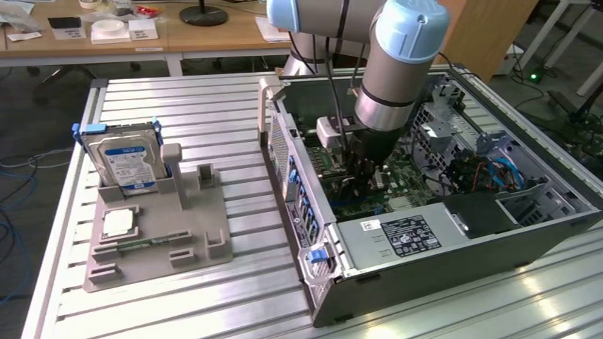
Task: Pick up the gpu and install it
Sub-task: 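Insert the gpu into the slot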
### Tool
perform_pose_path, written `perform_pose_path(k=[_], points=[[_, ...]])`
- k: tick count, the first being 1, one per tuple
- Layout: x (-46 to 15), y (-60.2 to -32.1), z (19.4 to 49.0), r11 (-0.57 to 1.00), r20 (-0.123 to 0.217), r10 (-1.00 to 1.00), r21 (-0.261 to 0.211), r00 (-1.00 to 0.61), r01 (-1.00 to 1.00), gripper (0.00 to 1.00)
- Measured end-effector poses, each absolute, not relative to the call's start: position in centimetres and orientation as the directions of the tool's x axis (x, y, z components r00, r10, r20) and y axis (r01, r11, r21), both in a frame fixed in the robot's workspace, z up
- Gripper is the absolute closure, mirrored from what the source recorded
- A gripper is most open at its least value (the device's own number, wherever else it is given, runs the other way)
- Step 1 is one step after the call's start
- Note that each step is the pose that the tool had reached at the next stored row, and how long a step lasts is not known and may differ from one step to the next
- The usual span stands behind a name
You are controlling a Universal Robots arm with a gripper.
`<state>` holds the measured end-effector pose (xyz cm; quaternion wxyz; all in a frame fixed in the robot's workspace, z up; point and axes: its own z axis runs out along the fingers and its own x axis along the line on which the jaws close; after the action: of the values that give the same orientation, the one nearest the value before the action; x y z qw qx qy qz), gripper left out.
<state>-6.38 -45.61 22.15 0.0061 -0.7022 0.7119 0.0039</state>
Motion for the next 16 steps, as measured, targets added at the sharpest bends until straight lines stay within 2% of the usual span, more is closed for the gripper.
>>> perform_pose_path(k=[16], points=[[-6.37,-45.61,22.41,0.014,-0.014,-1.000,-0.002,-0.014,-1.000,0.72]])
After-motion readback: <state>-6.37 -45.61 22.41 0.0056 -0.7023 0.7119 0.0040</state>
